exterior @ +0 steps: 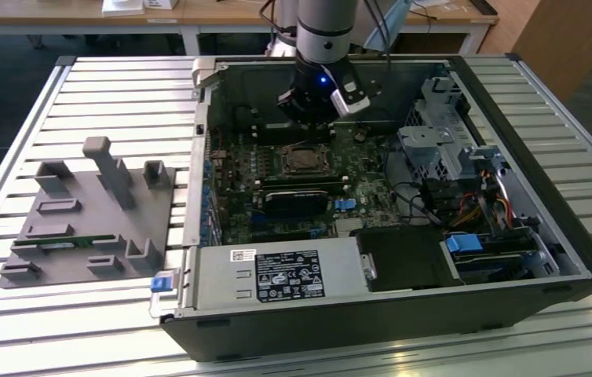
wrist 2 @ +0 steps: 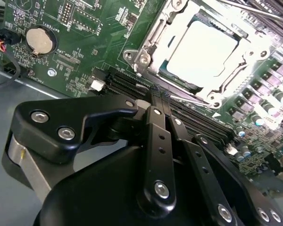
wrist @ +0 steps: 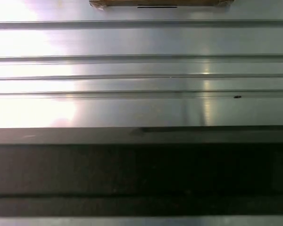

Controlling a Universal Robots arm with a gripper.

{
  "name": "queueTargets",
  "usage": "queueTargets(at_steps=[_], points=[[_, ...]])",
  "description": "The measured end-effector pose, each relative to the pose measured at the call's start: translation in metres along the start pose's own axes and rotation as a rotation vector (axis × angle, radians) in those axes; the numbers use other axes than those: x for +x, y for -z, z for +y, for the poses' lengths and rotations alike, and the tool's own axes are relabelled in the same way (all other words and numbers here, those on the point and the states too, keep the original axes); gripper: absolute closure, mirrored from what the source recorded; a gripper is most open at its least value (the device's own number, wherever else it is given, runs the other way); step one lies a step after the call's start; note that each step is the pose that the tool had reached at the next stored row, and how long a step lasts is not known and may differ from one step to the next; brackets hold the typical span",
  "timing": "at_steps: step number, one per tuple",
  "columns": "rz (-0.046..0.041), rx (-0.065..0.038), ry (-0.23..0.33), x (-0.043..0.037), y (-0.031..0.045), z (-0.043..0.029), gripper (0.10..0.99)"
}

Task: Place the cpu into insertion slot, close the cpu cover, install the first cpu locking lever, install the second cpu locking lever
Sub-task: 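Install the first cpu locking lever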

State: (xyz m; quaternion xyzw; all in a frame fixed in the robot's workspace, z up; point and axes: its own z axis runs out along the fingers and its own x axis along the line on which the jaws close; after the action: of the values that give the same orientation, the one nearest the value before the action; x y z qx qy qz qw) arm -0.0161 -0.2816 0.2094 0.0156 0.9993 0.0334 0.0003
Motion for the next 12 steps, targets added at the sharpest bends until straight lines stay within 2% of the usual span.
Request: queueTargets(at_steps=[5,12], points=[[0.0027,0.0,0.0,-0.0023,-0.0037,0.0002,0.98],[0.0062,0.006,0.0,-0.0029,-0.0078,0.0001,0.98]])
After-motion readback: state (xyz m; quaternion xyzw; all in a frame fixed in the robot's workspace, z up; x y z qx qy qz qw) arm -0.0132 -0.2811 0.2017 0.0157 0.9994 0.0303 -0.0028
